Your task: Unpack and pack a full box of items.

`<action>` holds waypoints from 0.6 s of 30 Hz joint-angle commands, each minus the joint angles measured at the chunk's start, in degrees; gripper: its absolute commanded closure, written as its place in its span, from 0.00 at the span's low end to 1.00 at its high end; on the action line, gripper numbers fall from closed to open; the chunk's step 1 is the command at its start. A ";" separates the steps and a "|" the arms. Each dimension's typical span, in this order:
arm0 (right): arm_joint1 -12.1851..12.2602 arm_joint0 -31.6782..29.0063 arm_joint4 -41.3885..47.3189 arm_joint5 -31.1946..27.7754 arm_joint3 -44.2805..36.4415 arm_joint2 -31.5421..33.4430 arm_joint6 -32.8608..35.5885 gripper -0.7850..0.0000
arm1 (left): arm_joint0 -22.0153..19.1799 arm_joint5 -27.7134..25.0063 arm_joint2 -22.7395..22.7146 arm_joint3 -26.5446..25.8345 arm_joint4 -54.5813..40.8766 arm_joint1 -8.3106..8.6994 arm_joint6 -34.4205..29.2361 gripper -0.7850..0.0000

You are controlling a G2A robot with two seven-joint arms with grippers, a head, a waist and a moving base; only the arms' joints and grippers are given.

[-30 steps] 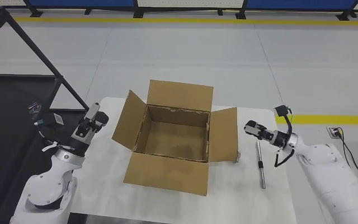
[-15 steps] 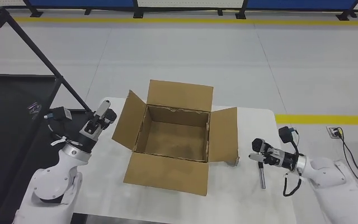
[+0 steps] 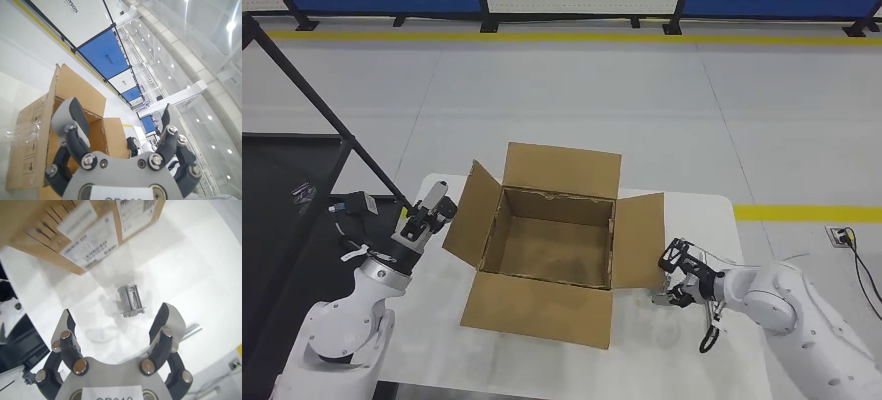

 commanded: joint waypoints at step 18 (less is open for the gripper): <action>0.38 -2.37 -5.07 -0.09 1.62 3.19 -13.16 0.00 | 1.20 -0.07 -0.65 -0.38 -0.04 -0.28 1.34 0.00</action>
